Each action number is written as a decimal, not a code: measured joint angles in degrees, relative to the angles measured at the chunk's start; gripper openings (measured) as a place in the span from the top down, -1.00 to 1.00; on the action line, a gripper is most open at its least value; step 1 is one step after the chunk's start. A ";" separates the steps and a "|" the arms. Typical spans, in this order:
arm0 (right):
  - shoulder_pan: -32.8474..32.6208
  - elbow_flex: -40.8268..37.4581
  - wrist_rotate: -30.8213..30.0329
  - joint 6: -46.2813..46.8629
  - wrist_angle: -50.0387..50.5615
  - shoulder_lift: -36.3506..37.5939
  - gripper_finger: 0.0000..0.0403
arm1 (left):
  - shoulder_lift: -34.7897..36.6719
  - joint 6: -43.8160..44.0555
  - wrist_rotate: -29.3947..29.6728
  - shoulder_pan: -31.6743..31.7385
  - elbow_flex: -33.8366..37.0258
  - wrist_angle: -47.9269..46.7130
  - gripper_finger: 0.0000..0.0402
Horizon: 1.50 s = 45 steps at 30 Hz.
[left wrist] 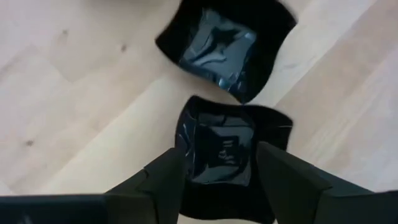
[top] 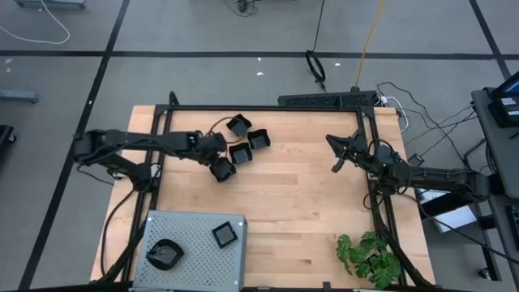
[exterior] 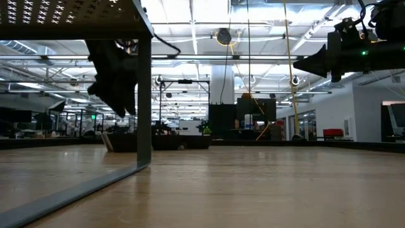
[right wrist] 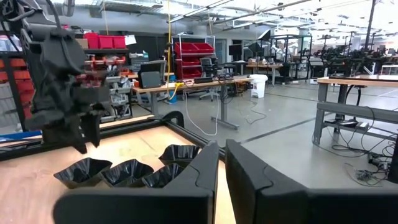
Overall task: Pick & Place Mini shaped plates
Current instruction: Put the distorted square plate on the shelf
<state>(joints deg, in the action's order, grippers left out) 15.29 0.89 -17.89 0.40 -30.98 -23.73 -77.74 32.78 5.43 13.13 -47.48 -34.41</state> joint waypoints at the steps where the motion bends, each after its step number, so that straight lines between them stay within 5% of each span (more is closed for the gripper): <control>1: 0.00 0.00 0.02 0.00 0.00 0.00 0.90 | -0.95 0.54 -0.02 0.02 0.00 -0.05 0.03; 14: 0.00 -0.02 0.02 0.00 0.00 0.00 0.91 | -7.72 1.13 7.95 0.09 0.00 -1.92 0.33; 29: 0.00 -0.02 0.02 0.00 0.00 0.00 0.91 | -13.98 -5.65 5.27 0.09 0.00 -1.81 0.63; 34: -0.02 -0.02 0.02 0.00 -0.02 0.00 0.91 | -11.27 -4.37 3.50 -0.13 -0.13 -1.91 0.94; 45: -0.02 -0.02 0.02 0.00 -0.02 0.00 0.91 | 3.51 -0.33 -0.73 -0.13 -2.09 -9.02 0.96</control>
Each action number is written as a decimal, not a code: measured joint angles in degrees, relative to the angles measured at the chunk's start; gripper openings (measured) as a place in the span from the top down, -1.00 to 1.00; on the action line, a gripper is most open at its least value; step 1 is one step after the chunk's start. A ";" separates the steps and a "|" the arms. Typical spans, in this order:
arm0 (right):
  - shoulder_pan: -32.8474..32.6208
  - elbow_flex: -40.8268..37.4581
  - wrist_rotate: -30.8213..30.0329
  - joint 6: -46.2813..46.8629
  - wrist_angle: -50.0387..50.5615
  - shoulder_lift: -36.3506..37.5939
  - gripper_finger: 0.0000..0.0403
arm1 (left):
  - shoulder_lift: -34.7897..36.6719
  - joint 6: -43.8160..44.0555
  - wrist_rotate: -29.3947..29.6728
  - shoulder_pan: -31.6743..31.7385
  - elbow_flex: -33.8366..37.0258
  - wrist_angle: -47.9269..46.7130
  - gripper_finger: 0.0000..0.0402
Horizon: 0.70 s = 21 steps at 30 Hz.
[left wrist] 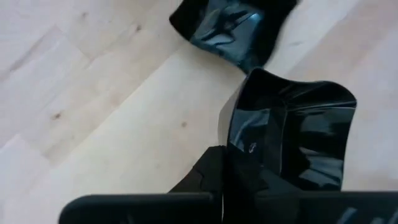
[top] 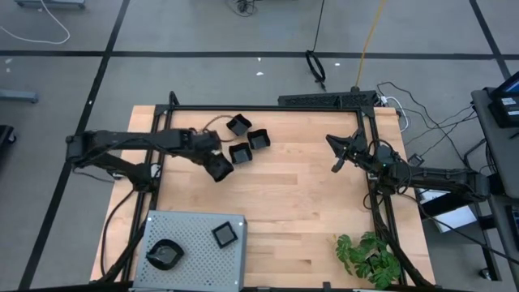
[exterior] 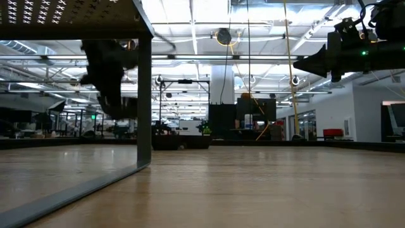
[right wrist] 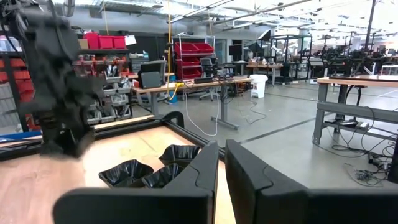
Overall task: Pick & Place Mini shaped plates
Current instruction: Put the distorted square plate on the shelf
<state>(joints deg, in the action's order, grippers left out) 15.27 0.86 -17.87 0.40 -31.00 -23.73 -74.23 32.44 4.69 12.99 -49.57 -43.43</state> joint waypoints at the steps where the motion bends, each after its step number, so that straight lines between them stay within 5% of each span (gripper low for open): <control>1: 0.00 0.00 0.01 0.01 0.00 0.00 0.91 | 1.74 0.46 -0.31 -0.16 -1.05 -1.20 0.96; 8: 0.00 0.00 0.00 0.02 -0.04 -0.02 0.91 | 10.69 3.51 -4.73 -3.27 -9.11 -4.06 0.96; 16: 0.00 0.00 0.00 0.00 -0.09 -0.02 0.91 | 14.76 6.86 -18.93 -10.53 -20.26 -13.13 0.95; 21: 0.02 0.00 0.00 0.01 -0.02 -0.01 0.91 | 16.45 21.09 -17.30 -17.19 -21.36 -23.45 0.98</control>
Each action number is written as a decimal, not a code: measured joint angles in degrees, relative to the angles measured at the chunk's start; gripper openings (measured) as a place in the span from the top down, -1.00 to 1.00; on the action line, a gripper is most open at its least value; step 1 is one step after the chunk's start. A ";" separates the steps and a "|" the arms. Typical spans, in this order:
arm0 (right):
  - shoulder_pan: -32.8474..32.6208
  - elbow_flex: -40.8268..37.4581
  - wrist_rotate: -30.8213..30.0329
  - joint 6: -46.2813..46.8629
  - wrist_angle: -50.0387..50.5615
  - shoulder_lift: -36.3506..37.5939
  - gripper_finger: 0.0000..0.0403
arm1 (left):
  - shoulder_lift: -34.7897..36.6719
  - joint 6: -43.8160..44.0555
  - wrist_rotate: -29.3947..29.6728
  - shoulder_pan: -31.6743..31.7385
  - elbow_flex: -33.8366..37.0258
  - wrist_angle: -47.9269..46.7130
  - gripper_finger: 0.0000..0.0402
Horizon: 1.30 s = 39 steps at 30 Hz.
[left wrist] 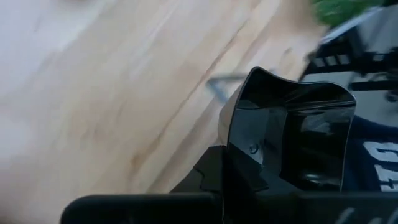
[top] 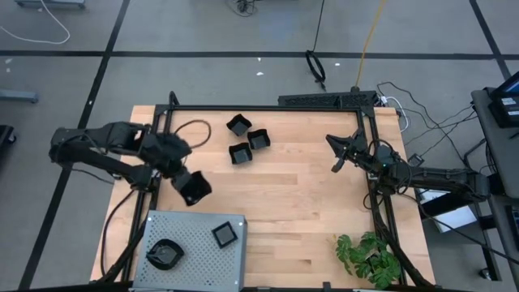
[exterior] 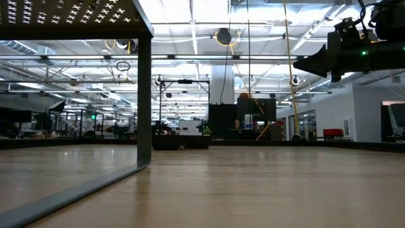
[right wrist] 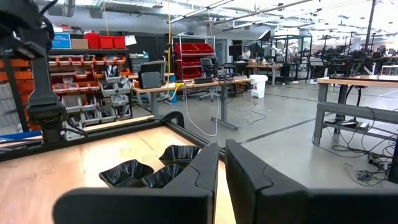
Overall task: Pick & Place Mini shaped plates
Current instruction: Put the distorted square plate on the shelf
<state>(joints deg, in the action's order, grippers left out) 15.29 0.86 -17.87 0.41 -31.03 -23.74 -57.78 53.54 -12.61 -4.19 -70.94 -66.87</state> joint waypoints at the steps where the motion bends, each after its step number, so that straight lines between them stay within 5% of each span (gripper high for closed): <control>1: -0.02 0.00 0.00 -0.01 -0.02 0.01 0.91 | 0.00 2.91 0.86 -1.74 0.00 -1.43 0.97; 20: 0.00 0.00 0.00 -0.01 0.01 -0.01 0.91 | -8.08 44.61 17.70 -33.67 0.00 0.14 0.97; 27: -0.02 0.00 0.00 -0.01 0.02 0.01 0.91 | -12.66 49.59 24.04 -39.59 0.00 0.57 0.96; 39: -0.02 0.00 0.00 -0.01 0.02 0.01 0.91 | -16.96 52.79 24.19 -43.53 0.00 0.70 0.91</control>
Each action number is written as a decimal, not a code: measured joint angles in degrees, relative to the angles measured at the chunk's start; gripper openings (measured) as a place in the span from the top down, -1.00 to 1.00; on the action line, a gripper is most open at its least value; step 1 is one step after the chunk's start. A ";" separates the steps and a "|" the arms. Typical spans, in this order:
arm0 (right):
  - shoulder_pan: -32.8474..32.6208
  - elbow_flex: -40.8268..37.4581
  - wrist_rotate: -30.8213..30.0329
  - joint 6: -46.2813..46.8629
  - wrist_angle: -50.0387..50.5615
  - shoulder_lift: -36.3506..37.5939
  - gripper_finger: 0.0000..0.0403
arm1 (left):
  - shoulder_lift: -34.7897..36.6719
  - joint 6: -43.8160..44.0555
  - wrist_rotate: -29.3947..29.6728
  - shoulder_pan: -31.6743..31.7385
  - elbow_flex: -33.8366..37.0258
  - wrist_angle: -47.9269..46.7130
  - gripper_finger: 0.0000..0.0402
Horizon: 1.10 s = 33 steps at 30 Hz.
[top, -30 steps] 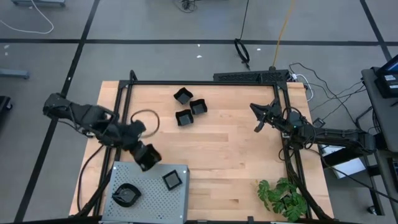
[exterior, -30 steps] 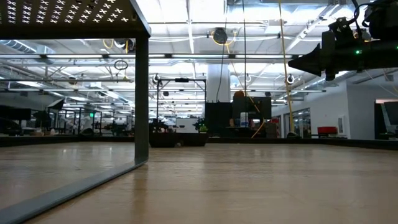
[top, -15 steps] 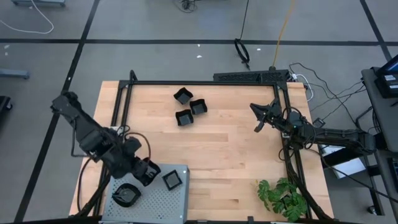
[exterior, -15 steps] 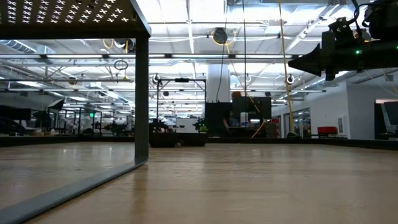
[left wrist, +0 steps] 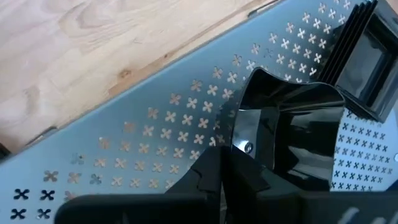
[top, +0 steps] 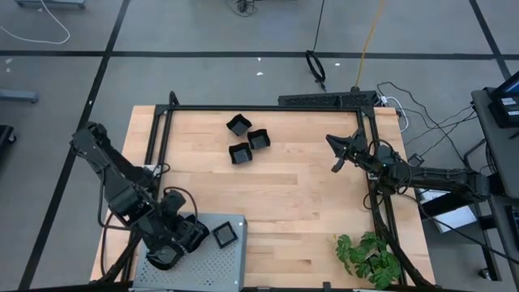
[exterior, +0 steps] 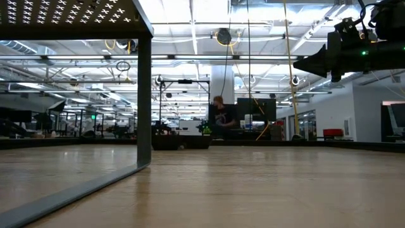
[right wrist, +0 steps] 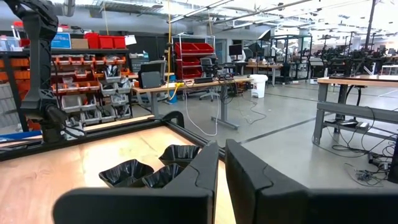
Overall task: Pick & Place Mini shaped plates
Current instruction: Put the distorted square plate on the shelf, then stack the distorted square plate on top of the other distorted square plate on the shelf
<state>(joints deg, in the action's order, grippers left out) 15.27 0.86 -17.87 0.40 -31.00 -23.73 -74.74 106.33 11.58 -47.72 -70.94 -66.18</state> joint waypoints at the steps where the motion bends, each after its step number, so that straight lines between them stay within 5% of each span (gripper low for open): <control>1: 0.00 0.00 0.00 0.00 0.00 -0.02 0.91 | 0.02 0.16 0.04 -0.25 0.00 0.04 0.92; 8: 0.01 0.00 0.00 0.02 0.00 0.00 0.91 | 0.04 2.25 0.51 -1.29 0.00 -0.15 0.92; 20: 0.00 0.00 0.00 0.02 0.00 -0.02 0.91 | 1.62 -3.32 2.37 -1.29 0.02 1.99 0.22; 24: 0.02 0.00 0.01 0.02 0.00 -0.02 0.91 | 3.17 -6.68 7.97 -0.64 0.02 1.57 0.10; 30: 0.01 0.00 0.00 0.02 0.00 -0.01 0.91 | 7.97 -8.82 13.80 6.22 0.02 -3.06 0.07; 33: 0.02 0.00 0.00 0.00 0.00 0.00 0.91 | 10.48 -19.14 18.57 13.36 0.02 -2.96 0.07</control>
<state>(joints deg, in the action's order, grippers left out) 15.29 0.86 -17.87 0.41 -31.00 -23.73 -64.26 87.19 30.15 -34.37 -70.91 -69.13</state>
